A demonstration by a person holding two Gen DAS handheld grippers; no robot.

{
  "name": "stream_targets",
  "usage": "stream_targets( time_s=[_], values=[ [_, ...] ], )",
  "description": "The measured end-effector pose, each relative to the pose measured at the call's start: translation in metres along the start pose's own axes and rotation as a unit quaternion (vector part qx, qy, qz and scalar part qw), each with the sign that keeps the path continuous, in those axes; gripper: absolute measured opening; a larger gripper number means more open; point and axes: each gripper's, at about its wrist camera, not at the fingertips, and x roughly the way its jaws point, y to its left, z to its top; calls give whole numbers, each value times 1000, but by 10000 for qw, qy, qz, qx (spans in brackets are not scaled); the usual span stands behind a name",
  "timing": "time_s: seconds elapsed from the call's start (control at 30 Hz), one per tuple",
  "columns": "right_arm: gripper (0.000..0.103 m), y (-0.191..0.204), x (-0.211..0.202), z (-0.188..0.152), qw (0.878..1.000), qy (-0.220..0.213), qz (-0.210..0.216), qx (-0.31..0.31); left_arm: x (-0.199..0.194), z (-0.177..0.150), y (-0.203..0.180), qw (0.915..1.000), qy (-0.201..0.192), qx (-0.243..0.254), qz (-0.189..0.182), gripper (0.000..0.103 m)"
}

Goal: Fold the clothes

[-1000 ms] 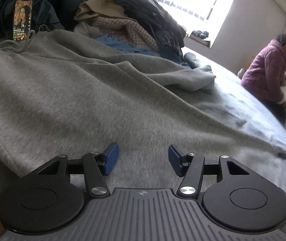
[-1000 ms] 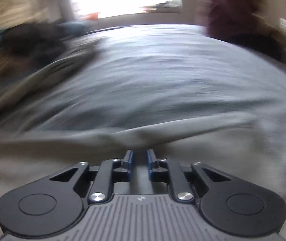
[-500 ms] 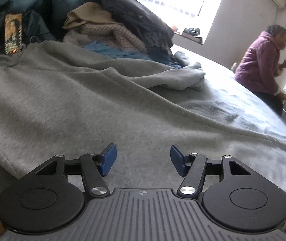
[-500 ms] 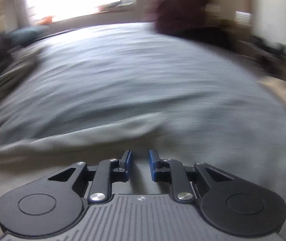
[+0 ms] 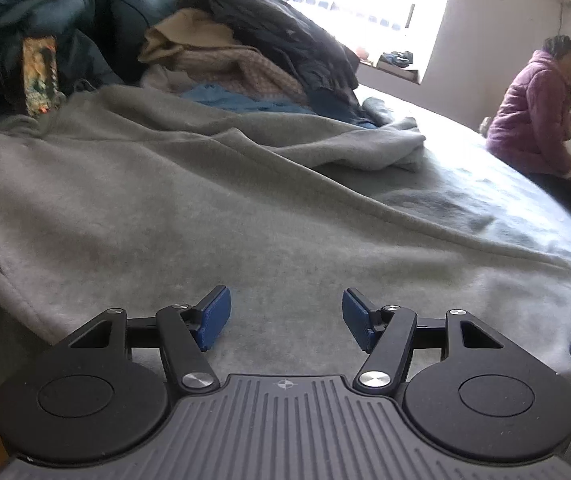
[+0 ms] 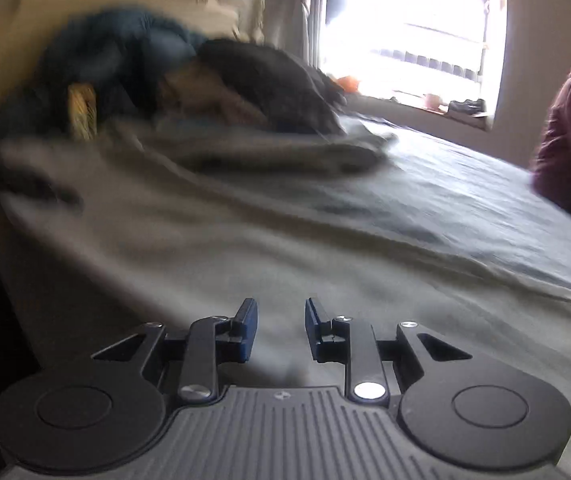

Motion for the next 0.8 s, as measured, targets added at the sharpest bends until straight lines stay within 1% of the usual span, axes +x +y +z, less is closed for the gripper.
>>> stream_targets(
  time_s=[0.03,0.1,0.17,0.23,0.27,0.33,0.37,0.43,0.47,0.53,0.6,0.63,0.67,0.73,0.77,0.8],
  values=[
    [28,-14,-1,-10,9994,182,-276,124,-1,0,3,10000,13,-63,0,62],
    [28,-66,-19,-29,9931,418,-683,854,-3,0,9,9999,8,-151,-23,62],
    [29,-117,-48,-44,9748,732,-1378,1596,-8,2,16,9997,-78,-215,21,62],
    [31,-140,-70,-46,9549,1025,-2229,1670,-16,5,26,9993,-237,-298,28,62],
    [32,-143,-78,-40,9509,1034,-2413,1642,-20,8,32,9988,-340,-346,22,62],
    [32,-138,-86,-17,9581,732,-2261,1599,-25,16,42,9975,-518,-474,23,62],
    [32,-132,-86,-4,9637,557,-2108,1541,-27,20,48,9969,-573,-536,36,62],
    [32,-98,-68,29,9825,193,-1439,1167,-27,28,61,9955,-649,-677,154,62],
    [33,-79,-58,45,9895,30,-1087,949,-26,29,67,9952,-625,-723,227,62],
    [33,-35,-26,72,9978,-127,-349,553,-20,27,81,9940,-481,-868,464,62],
    [33,7,9,89,9991,-196,280,236,-14,19,97,9914,-214,-1087,700,62],
    [33,22,24,93,9985,-184,500,131,-15,16,103,9903,-182,-1172,723,61],
    [34,27,36,91,9981,-80,597,103,-18,13,108,9895,-192,-1246,710,61],
    [37,39,62,88,9968,128,791,47,-27,17,108,9900,-306,-1272,531,63],
    [37,41,75,84,9963,279,811,24,-32,20,107,9902,-370,-1275,429,63],
    [38,35,87,79,9963,539,665,34,-34,26,104,9914,-441,-1185,343,63]
  ],
)
